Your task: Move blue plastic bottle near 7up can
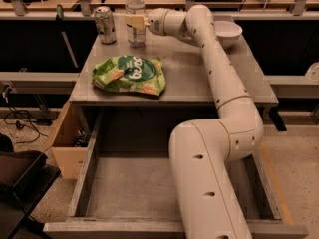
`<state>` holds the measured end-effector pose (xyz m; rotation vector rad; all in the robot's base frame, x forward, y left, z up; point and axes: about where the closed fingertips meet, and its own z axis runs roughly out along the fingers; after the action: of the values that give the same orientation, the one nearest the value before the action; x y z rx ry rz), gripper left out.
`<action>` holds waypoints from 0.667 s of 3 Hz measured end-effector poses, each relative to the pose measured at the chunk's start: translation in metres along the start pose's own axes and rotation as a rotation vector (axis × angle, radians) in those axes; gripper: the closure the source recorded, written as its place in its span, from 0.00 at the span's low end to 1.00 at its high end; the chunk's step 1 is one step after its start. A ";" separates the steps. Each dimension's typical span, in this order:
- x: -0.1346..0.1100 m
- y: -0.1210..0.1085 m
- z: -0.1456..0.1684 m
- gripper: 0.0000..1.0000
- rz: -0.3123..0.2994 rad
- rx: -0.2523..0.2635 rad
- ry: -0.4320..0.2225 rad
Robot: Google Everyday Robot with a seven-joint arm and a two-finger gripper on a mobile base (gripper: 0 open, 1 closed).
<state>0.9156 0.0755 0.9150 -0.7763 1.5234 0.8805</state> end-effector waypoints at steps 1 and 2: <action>-0.001 0.001 0.000 0.52 0.000 0.000 0.000; -0.001 0.001 0.000 0.29 0.000 0.000 0.000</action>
Offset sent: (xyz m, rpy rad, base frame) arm -0.0002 0.0001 0.0013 0.0000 -0.0001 0.0000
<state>0.9152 0.0758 0.9166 -0.7765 1.5233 0.8805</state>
